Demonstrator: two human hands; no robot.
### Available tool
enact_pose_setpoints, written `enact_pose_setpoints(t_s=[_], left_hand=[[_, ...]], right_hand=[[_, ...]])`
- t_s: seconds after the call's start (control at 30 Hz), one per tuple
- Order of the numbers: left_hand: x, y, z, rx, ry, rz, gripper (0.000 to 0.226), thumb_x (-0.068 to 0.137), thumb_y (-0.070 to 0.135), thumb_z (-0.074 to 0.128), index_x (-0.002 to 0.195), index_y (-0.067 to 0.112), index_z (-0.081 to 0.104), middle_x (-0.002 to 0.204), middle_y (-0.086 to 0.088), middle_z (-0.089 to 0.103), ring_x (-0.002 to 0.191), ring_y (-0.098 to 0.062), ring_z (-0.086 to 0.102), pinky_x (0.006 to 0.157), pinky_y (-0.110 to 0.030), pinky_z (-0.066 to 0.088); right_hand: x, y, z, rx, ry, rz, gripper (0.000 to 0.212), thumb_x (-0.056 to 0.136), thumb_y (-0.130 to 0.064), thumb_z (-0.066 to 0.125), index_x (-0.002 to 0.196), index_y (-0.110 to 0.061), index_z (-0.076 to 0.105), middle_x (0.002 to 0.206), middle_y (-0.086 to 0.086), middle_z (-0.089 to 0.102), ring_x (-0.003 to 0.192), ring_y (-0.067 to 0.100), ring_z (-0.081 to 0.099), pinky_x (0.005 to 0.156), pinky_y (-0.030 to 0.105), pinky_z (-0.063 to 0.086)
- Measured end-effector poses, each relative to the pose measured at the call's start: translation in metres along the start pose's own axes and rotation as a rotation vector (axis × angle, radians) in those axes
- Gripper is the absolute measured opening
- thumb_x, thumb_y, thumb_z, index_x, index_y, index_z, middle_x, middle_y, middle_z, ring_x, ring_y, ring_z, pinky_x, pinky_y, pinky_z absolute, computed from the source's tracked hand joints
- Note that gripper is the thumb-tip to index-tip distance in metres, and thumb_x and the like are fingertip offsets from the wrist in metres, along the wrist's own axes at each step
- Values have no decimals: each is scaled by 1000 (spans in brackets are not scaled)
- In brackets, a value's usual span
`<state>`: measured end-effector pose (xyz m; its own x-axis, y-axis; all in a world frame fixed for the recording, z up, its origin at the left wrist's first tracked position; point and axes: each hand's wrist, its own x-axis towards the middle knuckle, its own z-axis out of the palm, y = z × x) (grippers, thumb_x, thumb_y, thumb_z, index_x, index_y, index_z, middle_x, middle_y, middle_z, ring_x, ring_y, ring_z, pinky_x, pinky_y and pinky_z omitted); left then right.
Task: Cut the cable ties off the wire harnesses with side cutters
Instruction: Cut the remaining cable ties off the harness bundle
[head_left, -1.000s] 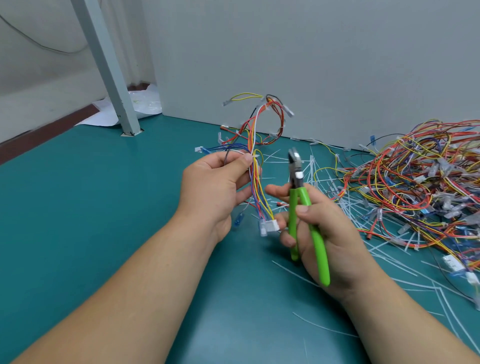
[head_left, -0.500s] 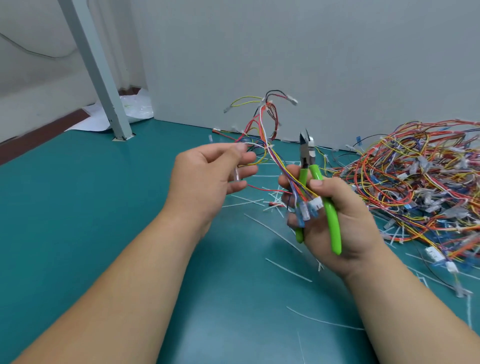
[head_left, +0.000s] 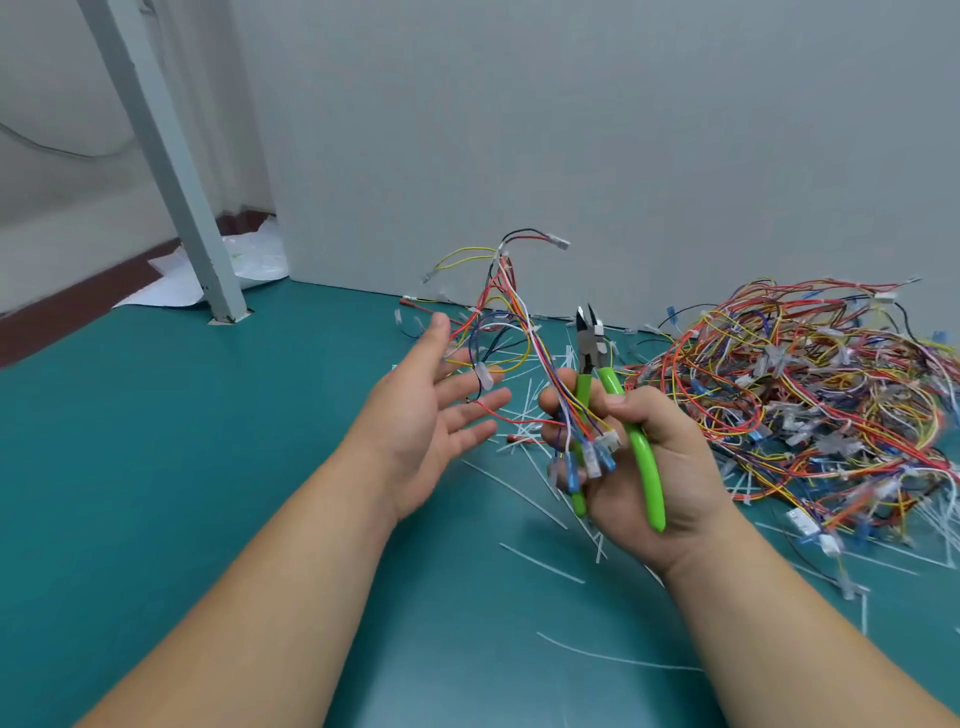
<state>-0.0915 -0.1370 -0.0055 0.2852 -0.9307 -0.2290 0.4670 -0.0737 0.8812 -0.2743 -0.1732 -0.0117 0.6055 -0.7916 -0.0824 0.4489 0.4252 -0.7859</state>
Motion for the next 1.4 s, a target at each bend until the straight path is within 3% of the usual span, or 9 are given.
enact_pose_setpoints(t_s=[0.1, 0.27, 0.43, 0.6, 0.73, 0.87, 1.0, 1.17, 1.4], left_hand=[[-4, 11, 7, -16, -117, 0, 45, 103, 51, 45, 127, 16, 56, 111, -8, 77, 101, -21, 75, 79, -34, 59], [-8, 37, 16, -17, -196, 47, 25, 108, 29, 44, 119, 18, 63, 112, -11, 76, 99, -20, 73, 76, -29, 61], [-12, 41, 25, 59, -262, 42, 18, 104, 33, 52, 116, 26, 64, 110, -8, 68, 100, -24, 69, 98, -41, 53], [-4, 46, 27, 24, -207, 72, 16, 100, 14, 60, 115, 20, 58, 101, -8, 71, 89, -28, 74, 69, -31, 62], [4, 50, 21, 108, -129, 116, 18, 100, 1, 54, 101, 19, 59, 100, -5, 73, 86, -32, 74, 81, -42, 60], [9, 64, 21, 133, -83, 195, 26, 102, -4, 45, 103, 17, 59, 98, 1, 72, 82, -30, 76, 70, -39, 62], [11, 78, 25, 172, -28, 311, 26, 102, -6, 44, 102, 16, 58, 90, 4, 74, 82, -29, 77, 73, -40, 61], [4, 87, 28, 220, -49, 376, 25, 100, -4, 52, 97, 21, 59, 99, 4, 75, 93, -34, 73, 64, -35, 62], [-8, 75, 31, 304, -159, 438, 31, 101, -4, 47, 91, 25, 44, 116, 4, 75, 88, -31, 68, 63, -34, 61]], right_hand=[[-4, -2, 2, -40, 11, 23, 45, 55, -29, 72, 96, -13, 81, 96, 8, 74, 76, 17, 64, 65, 31, 44], [-8, -1, 4, -99, 24, 13, 30, 70, -21, 60, 91, -16, 81, 98, 9, 74, 75, 15, 63, 57, 29, 42], [-8, 2, 10, -248, 57, -80, 30, 72, -20, 59, 94, -16, 79, 97, 10, 75, 77, 16, 62, 59, 31, 39], [-13, 7, 16, -361, 15, -114, 47, 58, -32, 70, 102, -20, 78, 99, 3, 71, 69, 9, 54, 56, 28, 37], [-25, 14, 11, -718, 217, -279, 44, 62, -44, 72, 104, -28, 76, 95, -2, 67, 77, 8, 59, 73, 28, 46], [-39, 21, 7, -1096, 193, -460, 41, 66, -54, 68, 106, -44, 69, 97, -10, 59, 93, 8, 60, 81, 12, 41], [-44, 29, 4, -1367, 68, -379, 48, 71, -53, 68, 116, -39, 70, 94, -16, 52, 94, 3, 55, 79, 10, 38], [-39, 45, 6, -1833, -9, -132, 69, 73, -63, 55, 138, -37, 56, 110, -17, 44, 112, 7, 47, 104, 24, 41], [-19, 60, 15, -1956, 41, -128, 71, 79, -75, 42, 137, -35, 53, 115, -10, 44, 116, 19, 43, 105, 37, 37]])
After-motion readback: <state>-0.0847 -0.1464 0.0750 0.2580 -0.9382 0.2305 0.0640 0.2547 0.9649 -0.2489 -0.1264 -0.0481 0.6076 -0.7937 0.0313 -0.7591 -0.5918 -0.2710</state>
